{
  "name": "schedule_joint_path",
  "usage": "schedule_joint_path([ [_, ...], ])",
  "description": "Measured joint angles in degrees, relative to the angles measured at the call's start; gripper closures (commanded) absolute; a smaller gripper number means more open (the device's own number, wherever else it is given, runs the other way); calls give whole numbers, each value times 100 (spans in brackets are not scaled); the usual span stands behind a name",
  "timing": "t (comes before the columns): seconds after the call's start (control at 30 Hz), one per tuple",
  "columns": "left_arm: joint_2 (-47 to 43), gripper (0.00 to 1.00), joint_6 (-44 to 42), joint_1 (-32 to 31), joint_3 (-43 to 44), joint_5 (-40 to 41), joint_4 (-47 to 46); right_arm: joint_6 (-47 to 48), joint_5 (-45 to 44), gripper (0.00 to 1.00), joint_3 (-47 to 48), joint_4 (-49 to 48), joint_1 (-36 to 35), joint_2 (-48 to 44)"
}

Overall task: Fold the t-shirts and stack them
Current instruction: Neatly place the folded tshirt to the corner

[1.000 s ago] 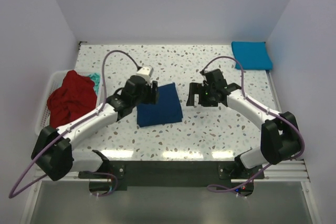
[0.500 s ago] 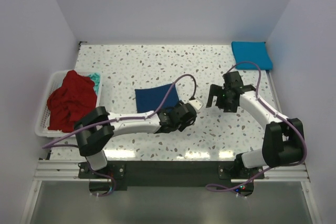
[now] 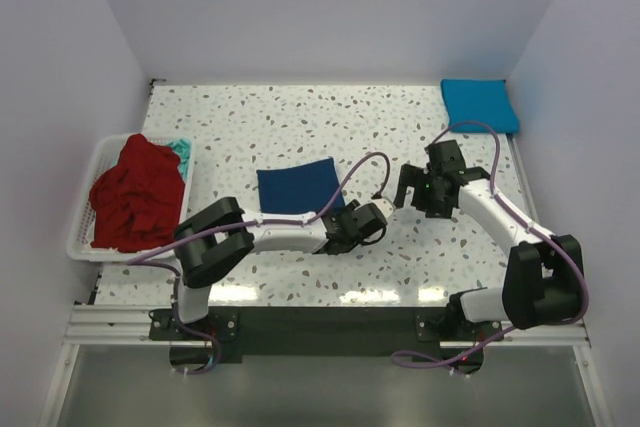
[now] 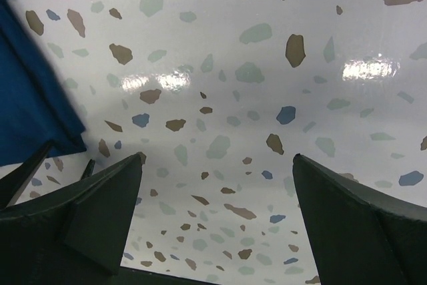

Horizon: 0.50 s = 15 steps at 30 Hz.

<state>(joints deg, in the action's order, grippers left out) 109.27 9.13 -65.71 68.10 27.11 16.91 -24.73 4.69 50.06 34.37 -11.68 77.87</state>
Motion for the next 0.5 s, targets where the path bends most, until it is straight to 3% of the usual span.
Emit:
schedule_joint_path([
  [0.23, 140, 58, -37, -7, 44, 188, 17, -57, 107, 2, -94, -55, 13, 0],
  [0.33, 179, 76, -57, -11, 59, 273, 2, -90, 116, 2, -94, -107, 20, 0],
  [0.37, 201, 87, -72, -11, 59, 302, 4, -105, 149, 2, -96, -129, 24, 0],
  [0.43, 227, 97, -81, -9, 57, 369, -2, -136, 238, 2, -120, -223, 31, 0],
  [0.5, 225, 100, -79, -4, 55, 400, -2, -195, 369, 2, -164, -337, 46, 4],
])
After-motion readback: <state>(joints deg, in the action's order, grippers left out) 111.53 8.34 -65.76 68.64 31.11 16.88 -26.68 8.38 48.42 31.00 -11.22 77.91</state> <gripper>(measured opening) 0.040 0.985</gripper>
